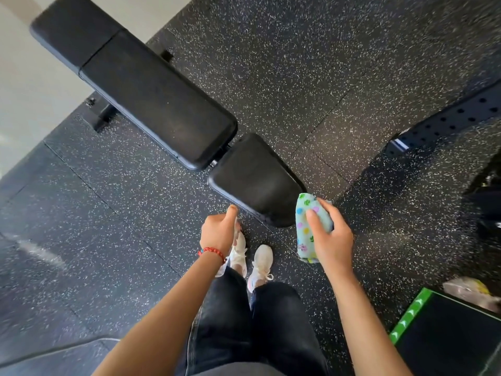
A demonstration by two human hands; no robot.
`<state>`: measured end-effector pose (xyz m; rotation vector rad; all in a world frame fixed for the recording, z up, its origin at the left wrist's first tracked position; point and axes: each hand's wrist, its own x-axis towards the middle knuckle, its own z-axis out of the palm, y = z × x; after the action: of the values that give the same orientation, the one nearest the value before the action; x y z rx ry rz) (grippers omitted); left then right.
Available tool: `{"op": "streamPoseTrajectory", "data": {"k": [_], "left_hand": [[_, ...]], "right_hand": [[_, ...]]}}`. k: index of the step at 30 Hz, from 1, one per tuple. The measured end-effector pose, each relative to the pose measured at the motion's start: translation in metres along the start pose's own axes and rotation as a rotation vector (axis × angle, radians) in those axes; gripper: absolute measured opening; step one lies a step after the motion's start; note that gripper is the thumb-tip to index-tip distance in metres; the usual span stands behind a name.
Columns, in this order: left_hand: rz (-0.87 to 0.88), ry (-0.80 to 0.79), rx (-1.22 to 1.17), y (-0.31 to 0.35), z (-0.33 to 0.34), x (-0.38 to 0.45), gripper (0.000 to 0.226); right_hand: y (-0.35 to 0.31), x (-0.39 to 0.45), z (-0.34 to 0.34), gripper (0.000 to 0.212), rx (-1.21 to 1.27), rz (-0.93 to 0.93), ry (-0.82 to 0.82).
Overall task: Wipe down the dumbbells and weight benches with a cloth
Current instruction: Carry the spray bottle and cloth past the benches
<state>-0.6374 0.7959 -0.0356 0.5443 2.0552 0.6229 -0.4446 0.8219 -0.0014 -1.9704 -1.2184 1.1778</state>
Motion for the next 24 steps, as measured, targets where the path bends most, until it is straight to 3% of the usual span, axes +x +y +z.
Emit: {"op": "streamPoseTrajectory", "data": {"k": [7, 14, 19, 24], "left_hand": [[0.001, 0.12, -0.069, 0.001, -0.01, -0.009, 0.074], [-0.021, 0.135, -0.131, 0.005, -0.03, 0.004, 0.06], [0.03, 0.178, -0.122, 0.017, -0.052, 0.027, 0.077], [0.049, 0.126, -0.161, 0.022, -0.095, 0.073, 0.061]], "right_hand": [[0.003, -0.006, -0.005, 0.03, 0.012, -0.01, -0.014], [-0.007, -0.003, 0.005, 0.031, 0.009, -0.008, -0.012], [-0.025, 0.001, 0.03, 0.03, -0.003, -0.014, -0.006], [-0.061, 0.009, 0.08, 0.028, -0.003, -0.015, 0.051]]}}
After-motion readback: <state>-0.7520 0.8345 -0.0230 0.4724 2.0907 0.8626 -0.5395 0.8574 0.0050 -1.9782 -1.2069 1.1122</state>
